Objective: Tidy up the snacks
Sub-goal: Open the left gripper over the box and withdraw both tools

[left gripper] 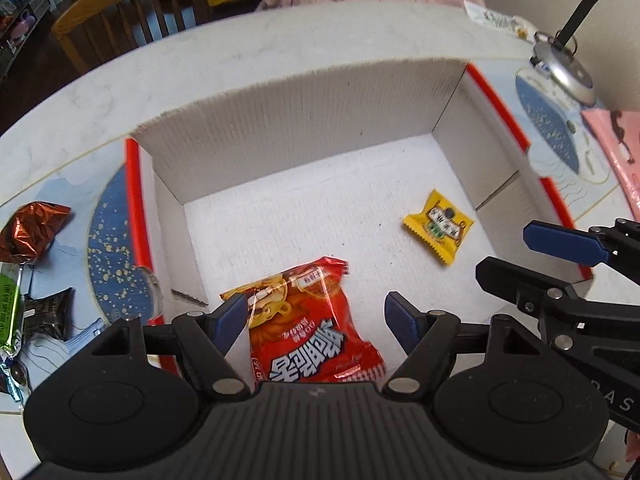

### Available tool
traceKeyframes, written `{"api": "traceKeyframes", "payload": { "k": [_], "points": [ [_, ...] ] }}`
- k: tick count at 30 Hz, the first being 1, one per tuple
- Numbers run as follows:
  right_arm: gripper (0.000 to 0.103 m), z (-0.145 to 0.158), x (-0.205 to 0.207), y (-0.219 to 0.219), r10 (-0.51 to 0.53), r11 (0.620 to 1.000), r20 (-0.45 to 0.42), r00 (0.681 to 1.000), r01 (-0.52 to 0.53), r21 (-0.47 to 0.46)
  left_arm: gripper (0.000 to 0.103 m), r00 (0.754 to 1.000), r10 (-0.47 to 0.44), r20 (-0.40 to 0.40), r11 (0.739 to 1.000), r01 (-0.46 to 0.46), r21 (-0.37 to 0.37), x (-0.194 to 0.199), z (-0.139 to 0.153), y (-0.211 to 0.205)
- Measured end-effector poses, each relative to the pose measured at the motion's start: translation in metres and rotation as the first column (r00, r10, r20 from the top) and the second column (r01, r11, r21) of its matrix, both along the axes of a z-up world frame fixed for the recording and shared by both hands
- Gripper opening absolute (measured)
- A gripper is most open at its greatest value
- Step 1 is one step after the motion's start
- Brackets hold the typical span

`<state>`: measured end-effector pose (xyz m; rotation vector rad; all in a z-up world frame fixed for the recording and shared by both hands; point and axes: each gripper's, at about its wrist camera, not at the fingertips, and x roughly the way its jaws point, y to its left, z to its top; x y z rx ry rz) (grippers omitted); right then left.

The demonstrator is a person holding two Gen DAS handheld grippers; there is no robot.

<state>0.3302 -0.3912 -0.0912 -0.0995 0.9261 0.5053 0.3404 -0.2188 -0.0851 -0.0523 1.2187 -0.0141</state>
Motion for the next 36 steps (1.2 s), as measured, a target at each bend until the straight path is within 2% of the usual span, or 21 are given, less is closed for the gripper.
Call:
{"api": "traceKeyframes", "payload": {
  "k": [7,15,23,28,30,36],
  "points": [
    [0.062,0.025,-0.018,0.008,0.043,0.999,0.055,0.998,-0.045,0.028,0.075,0.995,0.032,0.091,0.999,-0.031,-0.013,-0.026,0.032,0.013],
    [0.075,0.048,-0.042,0.030,0.092,0.993,0.110,0.990,-0.099,0.068,0.075,0.979,0.084,0.186,0.996,-0.079,-0.034,-0.065,0.064,0.044],
    [0.086,0.058,-0.069,0.068,0.137,0.987,0.151,0.979,-0.149,0.067,0.075,0.954,0.139,0.266,0.990,-0.130,-0.050,-0.109,0.081,0.085],
    [0.095,0.063,-0.085,0.100,0.170,0.979,0.177,0.970,-0.186,0.081,0.078,0.939,0.165,0.301,0.986,-0.157,-0.051,-0.134,0.086,0.114],
    [0.102,0.063,-0.091,0.114,0.182,0.975,0.184,0.966,-0.202,0.095,0.078,0.929,0.182,0.323,0.983,-0.177,-0.044,-0.143,0.088,0.127],
    [0.103,0.057,-0.110,0.155,0.224,0.965,0.200,0.954,-0.246,0.092,0.080,0.911,0.226,0.345,0.973,-0.227,-0.039,-0.170,0.085,0.176]
  ]
}}
